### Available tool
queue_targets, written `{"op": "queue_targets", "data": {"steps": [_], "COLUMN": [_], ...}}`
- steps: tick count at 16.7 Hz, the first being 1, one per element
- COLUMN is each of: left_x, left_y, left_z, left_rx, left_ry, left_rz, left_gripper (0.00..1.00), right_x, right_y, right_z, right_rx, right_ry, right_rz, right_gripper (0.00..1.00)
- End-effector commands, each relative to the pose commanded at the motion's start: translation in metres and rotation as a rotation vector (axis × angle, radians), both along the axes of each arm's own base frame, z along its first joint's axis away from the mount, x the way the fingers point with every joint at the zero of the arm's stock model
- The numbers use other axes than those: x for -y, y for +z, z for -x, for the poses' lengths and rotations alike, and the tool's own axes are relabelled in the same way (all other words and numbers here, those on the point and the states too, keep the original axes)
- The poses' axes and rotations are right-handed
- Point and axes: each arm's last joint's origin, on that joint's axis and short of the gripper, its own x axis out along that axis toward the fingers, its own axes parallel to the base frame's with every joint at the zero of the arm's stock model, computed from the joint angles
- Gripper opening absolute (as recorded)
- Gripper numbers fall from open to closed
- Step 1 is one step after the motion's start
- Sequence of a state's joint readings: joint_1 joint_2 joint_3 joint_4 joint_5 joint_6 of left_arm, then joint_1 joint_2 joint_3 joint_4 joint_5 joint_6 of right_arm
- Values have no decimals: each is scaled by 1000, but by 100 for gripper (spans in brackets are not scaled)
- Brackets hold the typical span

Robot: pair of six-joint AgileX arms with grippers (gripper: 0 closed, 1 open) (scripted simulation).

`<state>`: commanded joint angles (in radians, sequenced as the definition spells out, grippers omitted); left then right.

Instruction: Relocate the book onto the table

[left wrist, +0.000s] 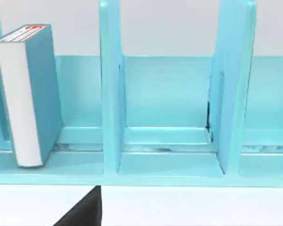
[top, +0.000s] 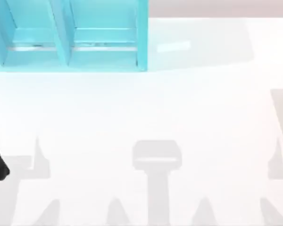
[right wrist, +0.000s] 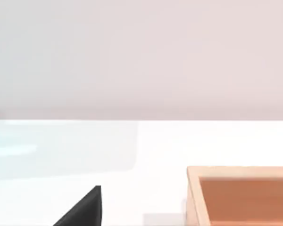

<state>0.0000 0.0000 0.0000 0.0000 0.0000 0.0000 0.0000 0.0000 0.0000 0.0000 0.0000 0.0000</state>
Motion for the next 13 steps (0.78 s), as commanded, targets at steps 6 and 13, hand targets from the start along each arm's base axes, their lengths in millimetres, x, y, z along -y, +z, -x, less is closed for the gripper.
{"op": "queue_targets", "data": {"steps": [6,13], "left_x": [-3,-25], "left_y": [22,83], "left_z": [-3,-61], "left_rx": [42,51], "left_ry": [1,-22], "left_rz": [-4,-19], "left_gripper": [100,100], "right_x": [0,0], "right_y": [0,0], "right_z": [0,0], "right_rx": [0,0], "right_ry": [0,0], "right_rz": [0,0], "right_gripper": [100,100]}}
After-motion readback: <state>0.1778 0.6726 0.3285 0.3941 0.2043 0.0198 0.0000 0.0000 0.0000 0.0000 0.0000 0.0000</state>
